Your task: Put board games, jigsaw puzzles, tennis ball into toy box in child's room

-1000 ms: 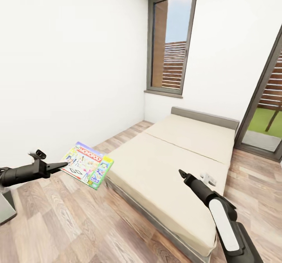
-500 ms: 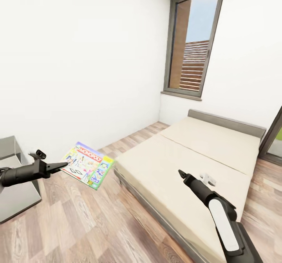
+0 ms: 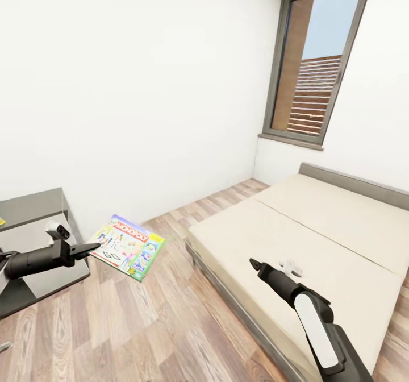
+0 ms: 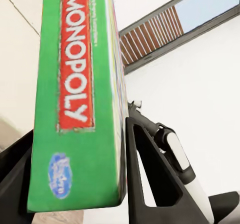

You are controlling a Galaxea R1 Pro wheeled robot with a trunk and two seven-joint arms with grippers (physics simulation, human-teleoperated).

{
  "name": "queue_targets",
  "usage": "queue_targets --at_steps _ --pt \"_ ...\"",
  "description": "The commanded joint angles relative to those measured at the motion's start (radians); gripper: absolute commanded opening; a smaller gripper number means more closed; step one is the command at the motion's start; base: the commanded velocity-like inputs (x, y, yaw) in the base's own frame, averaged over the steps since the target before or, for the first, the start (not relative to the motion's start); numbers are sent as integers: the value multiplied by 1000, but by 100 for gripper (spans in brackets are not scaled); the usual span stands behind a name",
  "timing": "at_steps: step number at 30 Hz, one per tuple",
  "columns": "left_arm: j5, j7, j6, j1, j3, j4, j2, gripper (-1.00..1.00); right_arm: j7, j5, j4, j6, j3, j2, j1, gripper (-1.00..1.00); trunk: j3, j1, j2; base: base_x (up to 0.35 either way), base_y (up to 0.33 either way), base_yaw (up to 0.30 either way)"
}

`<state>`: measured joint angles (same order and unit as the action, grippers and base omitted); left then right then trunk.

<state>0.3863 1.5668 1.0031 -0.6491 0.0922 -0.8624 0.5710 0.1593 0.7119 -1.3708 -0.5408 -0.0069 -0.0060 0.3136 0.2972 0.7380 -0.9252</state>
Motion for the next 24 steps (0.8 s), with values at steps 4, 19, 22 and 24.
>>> queue_targets --at_steps 4,19,22,24 --pt "-3 4 -34 2 0 82 0 -100 4 1 -3 -40 2 -39 -9 100 -10 -15 27 0 0 281" --pt "-60 4 -232 16 -66 326 -10 -100 -85 -97 232 223 131 -56 -234 100 -56 -73 132 0 0 281" --pt "-61 4 -233 16 -66 322 -22 -100 -89 -113 253 252 144 -52 -235 100 -65 -84 153 0 0 281" --pt "-61 4 -233 16 -66 321 -26 -100 -90 -116 258 259 145 -51 -235 100 -70 -92 167 0 0 281"
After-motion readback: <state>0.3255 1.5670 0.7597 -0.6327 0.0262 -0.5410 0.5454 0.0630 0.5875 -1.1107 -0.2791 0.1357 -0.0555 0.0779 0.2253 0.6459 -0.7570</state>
